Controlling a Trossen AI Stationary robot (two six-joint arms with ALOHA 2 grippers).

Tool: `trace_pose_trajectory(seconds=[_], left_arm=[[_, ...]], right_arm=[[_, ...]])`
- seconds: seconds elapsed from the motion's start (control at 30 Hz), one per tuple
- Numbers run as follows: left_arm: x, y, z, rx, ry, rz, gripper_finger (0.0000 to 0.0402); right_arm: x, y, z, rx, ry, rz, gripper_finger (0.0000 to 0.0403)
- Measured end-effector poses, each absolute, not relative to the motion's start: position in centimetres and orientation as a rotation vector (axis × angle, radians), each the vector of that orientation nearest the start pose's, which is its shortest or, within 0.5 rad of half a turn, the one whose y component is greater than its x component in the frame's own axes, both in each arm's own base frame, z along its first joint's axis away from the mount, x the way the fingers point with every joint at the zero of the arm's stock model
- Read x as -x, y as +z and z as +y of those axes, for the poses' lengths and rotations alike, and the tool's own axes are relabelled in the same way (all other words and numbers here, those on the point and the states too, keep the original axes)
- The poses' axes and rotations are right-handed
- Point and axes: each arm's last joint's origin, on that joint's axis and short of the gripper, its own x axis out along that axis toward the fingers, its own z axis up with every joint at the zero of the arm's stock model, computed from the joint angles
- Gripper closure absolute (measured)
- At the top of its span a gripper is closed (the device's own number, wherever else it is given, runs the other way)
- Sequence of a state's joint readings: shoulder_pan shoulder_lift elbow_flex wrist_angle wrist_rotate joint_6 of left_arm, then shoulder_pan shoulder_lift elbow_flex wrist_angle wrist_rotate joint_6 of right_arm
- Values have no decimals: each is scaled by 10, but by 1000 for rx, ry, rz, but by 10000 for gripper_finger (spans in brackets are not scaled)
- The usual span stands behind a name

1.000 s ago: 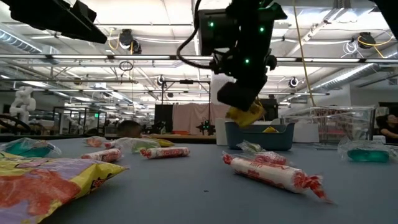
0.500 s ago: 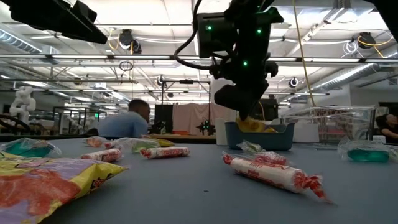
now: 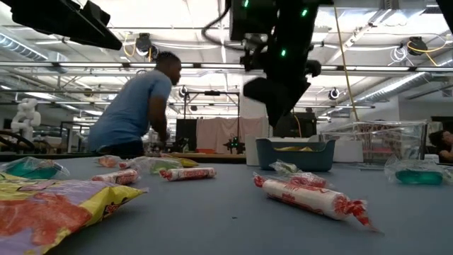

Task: Sort candy
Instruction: Put the top center yellow candy into the green bin

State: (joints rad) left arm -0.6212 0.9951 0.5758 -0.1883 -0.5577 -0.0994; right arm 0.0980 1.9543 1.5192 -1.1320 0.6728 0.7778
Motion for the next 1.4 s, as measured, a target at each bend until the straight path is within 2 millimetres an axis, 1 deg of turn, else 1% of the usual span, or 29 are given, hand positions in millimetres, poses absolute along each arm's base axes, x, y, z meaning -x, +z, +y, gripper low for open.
trace_pose_trajectory(seconds=[0.07, 0.17, 0.23, 0.3, 0.4, 0.57, 0.67, 0.77, 0.87, 0.93, 1.03, 1.13, 1.27, 1.4], left_arm=[[-172, 227, -104, -241, -35, 506, 219], [-172, 228, -102, -252, 10, 498, 219], [-174, 228, -99, -252, 39, 496, 219], [-176, 227, -96, -252, 63, 502, 219], [-183, 222, -91, -257, 103, 529, 219], [-200, 204, -78, -344, 166, 632, 219], [-212, 190, -69, -417, 167, 705, 219], [-225, 180, -54, -448, 184, 753, 219], [-235, 169, -34, -454, 201, 814, 219], [-240, 164, -18, -444, 218, 846, 219], [-245, 156, 6, -397, 220, 893, 219], [-247, 151, 25, -337, 214, 901, 219], [-249, 145, 41, -279, 185, 906, 219], [-249, 138, 50, -255, 199, 936, 219]], right_arm=[[-363, 218, 29, -36, -944, 1115, 204], [-357, 236, 51, -40, -913, 1011, 232], [-353, 245, 72, -43, -872, 930, 249], [-351, 249, 95, -37, -815, 865, 262], [-348, 251, 130, -29, -718, 786, 274], [-343, 241, 186, -18, -557, 702, 282], [-338, 240, 212, -16, -478, 646, 282], [-331, 243, 231, -34, -411, 607, 282], [-325, 246, 247, -48, -370, 560, 282], [-320, 248, 254, -21, -365, 522, 282], [-315, 249, 261, 18, -380, 482, 282], [-312, 250, 264, 36, -397, 459, 282], [-311, 250, 264, 47, -406, 450, 282], [-313, 250, 263, 46, -412, 449, 282]])
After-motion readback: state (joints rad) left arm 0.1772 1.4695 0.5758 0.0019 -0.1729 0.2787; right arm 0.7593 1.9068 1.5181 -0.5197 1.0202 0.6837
